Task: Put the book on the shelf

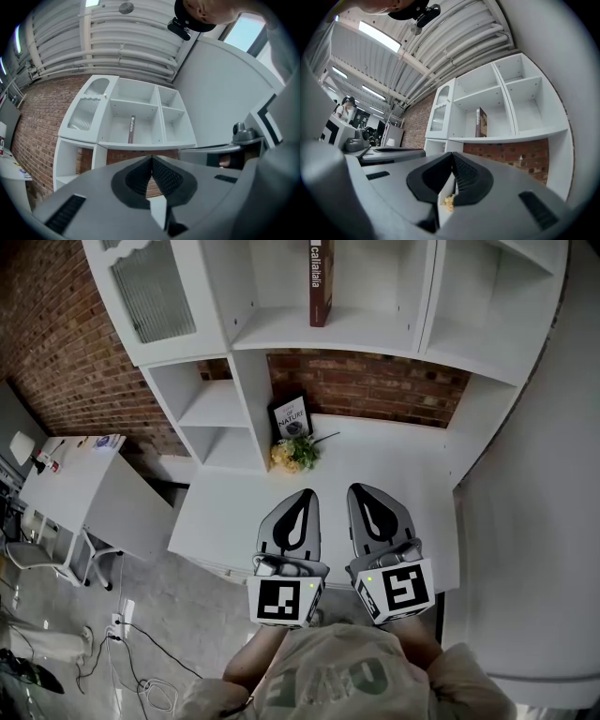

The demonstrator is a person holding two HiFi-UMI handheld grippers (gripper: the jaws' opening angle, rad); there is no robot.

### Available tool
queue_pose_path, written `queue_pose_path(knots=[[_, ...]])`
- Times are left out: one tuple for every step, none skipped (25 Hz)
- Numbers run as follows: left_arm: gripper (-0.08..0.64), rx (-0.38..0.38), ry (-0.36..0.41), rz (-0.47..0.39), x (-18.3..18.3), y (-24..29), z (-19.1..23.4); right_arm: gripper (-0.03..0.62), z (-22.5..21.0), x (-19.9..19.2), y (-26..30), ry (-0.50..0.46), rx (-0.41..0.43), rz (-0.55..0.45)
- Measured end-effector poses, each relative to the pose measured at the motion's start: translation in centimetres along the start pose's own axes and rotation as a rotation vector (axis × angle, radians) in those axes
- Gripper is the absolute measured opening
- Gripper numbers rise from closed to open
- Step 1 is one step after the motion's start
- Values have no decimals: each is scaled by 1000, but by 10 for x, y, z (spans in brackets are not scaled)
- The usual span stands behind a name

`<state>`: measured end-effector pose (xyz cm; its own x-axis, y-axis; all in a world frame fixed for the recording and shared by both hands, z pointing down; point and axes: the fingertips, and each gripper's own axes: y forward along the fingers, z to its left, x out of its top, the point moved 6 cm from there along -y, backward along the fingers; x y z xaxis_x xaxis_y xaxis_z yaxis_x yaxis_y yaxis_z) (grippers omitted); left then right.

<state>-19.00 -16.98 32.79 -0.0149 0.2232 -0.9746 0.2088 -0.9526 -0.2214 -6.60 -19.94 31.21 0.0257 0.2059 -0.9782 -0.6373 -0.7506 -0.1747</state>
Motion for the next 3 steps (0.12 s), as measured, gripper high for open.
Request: queue_pose_path(knots=[[12, -2, 1, 2, 0, 0, 1, 15, 1, 0, 0, 0, -1, 1], [12, -3, 2, 2, 0, -1, 3, 15, 2, 1, 1, 0, -3, 3], [12, -4, 2, 2, 1, -1, 5, 15, 3, 1, 1, 1, -4, 4]])
